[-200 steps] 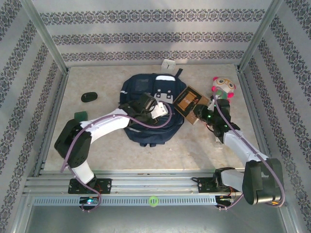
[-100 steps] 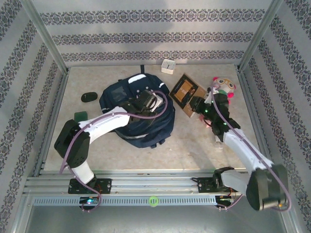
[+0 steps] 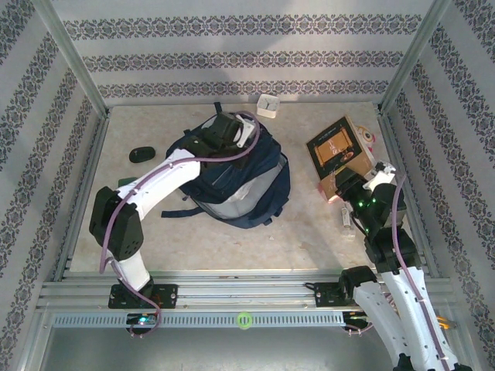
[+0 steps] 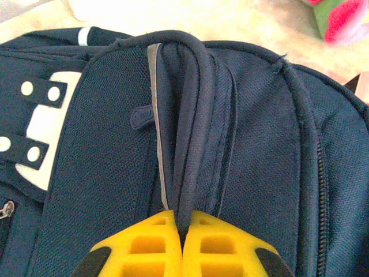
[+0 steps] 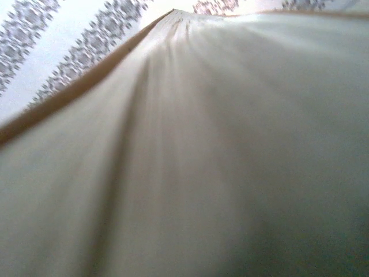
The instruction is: Pack books, pencil case, and school supplies into a backpack
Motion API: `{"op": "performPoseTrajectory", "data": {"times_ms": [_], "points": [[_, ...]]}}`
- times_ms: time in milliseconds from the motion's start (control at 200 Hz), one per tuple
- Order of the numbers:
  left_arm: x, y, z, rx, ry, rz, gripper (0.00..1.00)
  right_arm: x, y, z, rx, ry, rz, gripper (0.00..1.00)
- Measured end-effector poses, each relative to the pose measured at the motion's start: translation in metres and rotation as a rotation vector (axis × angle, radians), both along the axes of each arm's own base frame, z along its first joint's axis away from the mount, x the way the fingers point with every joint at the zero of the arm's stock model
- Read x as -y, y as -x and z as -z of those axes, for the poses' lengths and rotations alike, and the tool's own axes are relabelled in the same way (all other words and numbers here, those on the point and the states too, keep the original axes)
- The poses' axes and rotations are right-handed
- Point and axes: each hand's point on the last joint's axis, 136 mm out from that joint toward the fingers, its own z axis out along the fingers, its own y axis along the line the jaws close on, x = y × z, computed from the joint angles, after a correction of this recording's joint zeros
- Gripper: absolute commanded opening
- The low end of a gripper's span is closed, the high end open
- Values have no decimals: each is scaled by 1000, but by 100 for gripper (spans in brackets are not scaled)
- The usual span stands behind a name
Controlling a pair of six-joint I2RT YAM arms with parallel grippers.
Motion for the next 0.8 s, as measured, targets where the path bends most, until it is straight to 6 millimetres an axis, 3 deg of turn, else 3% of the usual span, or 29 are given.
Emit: {"op": "performPoseTrajectory", "data": {"times_ms": [110,320,570,799], "points": [[-7,1,-16,7,41,6,0,-17,-7,24,-104,-65,-66,0],[-12,1,-37,9,93,24,0,-81,-20,77,-296,-201,-250,0],[-12,0,-54,12,137,45,0,-139,-33,108,-357,-319,-345,0],[-6,2,-65,12,171,71,0,-180,-65,127,-292,-432,-354,0]]}}
